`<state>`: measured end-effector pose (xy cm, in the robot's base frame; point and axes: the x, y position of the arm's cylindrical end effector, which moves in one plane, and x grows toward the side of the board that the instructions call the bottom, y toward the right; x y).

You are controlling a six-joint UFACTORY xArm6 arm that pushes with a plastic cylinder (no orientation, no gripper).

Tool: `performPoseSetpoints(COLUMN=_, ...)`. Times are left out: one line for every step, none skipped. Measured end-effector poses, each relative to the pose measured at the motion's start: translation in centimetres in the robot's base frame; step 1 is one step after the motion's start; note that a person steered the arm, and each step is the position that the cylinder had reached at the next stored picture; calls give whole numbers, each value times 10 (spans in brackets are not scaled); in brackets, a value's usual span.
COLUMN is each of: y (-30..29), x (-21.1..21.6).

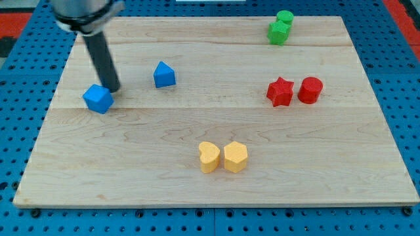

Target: Slide the blue blocks to the center left side of the board

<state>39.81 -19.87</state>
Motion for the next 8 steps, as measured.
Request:
performPoseSetpoints(y=93, x=13)
performPoseSetpoints(y=160, x=1)
performPoseSetpoints(y=167, x=-42)
performPoseSetpoints(y=92, x=-23)
performPoseSetpoints(y=29, x=4)
performPoseSetpoints(y=-19, x=4)
performPoseSetpoints(y=26, x=18)
performPoseSetpoints(y=40, x=86)
